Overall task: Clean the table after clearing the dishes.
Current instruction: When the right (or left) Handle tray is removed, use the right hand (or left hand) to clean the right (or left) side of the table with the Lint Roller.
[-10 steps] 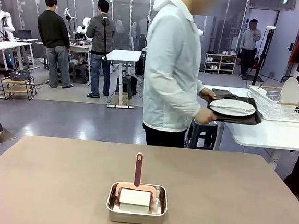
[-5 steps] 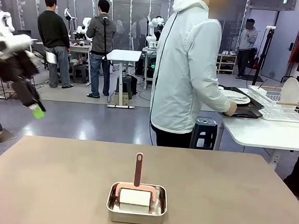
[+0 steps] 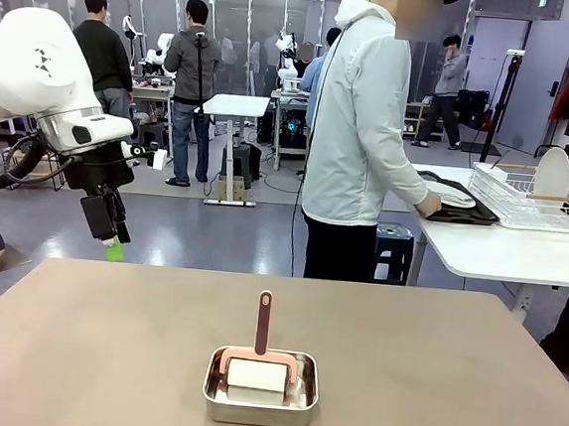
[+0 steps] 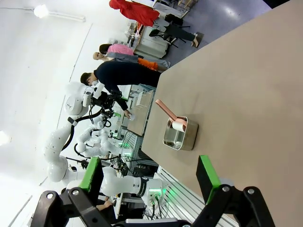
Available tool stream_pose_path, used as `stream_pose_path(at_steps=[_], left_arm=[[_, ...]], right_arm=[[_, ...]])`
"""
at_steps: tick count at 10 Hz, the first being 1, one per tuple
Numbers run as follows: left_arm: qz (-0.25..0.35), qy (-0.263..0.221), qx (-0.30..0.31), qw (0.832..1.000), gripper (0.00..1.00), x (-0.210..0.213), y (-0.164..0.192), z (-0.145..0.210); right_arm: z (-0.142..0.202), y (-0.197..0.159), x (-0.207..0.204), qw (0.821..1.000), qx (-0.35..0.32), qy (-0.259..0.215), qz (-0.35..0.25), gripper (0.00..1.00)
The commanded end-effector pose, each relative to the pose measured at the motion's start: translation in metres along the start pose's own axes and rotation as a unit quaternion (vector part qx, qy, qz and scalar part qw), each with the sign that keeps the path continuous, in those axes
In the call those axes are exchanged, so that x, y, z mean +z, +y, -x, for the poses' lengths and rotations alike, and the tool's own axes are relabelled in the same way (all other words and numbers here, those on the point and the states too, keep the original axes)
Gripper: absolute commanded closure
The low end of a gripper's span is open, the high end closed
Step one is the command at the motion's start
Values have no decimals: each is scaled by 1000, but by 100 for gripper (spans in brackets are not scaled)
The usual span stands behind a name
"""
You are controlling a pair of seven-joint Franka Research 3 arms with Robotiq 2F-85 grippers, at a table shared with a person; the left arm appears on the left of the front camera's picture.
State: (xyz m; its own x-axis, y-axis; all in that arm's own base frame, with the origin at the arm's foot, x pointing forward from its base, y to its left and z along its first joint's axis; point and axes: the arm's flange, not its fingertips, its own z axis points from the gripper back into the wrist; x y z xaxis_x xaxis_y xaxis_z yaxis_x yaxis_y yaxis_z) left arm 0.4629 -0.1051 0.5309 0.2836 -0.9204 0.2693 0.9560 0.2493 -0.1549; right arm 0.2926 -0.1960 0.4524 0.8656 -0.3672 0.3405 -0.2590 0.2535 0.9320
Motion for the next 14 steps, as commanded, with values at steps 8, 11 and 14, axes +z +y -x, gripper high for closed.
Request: stream_pose_path(at_steps=[8, 11, 14], left_arm=[[5, 49, -110, 993, 0, -45, 23, -57], [4, 79, -114, 990, 0, -80, 40, -114], [30, 101, -116, 988, 0, -114, 46, -158]], right_arm=[[0, 3, -1, 1000, 4, 2, -4, 0], [0, 3, -1, 1000, 4, 2, -4, 0], [0, 3, -1, 1000, 4, 2, -4, 0]])
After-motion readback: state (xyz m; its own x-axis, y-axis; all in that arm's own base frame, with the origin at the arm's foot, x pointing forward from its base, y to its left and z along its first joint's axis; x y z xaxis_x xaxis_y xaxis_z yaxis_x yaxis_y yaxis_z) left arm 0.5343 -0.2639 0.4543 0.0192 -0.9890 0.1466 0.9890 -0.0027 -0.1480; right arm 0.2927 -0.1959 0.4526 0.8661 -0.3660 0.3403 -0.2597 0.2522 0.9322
